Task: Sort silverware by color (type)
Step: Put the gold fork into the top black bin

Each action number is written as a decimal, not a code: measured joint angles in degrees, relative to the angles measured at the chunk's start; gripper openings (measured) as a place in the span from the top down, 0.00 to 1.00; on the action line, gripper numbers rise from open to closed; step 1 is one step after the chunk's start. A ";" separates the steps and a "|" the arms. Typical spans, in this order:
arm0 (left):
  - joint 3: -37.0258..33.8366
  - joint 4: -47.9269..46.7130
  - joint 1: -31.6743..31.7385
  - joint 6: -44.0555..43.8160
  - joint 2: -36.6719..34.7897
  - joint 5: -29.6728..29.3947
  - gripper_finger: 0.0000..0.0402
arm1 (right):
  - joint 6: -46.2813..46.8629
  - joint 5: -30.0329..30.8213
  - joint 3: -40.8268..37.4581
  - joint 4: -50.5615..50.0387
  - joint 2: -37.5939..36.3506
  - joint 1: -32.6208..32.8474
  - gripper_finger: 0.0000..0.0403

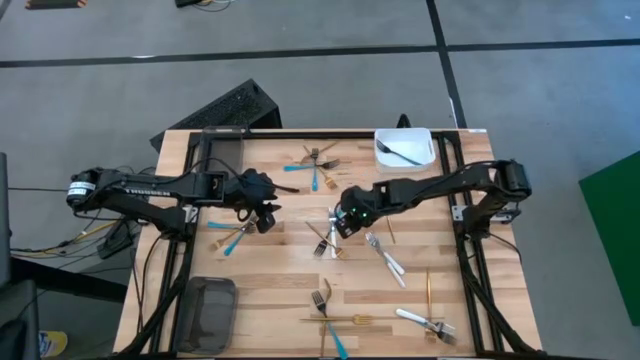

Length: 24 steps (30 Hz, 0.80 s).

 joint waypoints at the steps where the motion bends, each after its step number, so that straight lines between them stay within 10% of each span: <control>1: 0.00 -0.03 0.00 0.90 0.00 0.09 0.65 | 1.31 0.01 0.02 0.49 0.46 0.55 0.68; 24: -4.33 -10.54 4.82 14.21 -1.84 8.18 0.65 | 21.83 1.63 0.05 1.61 -1.71 11.30 0.68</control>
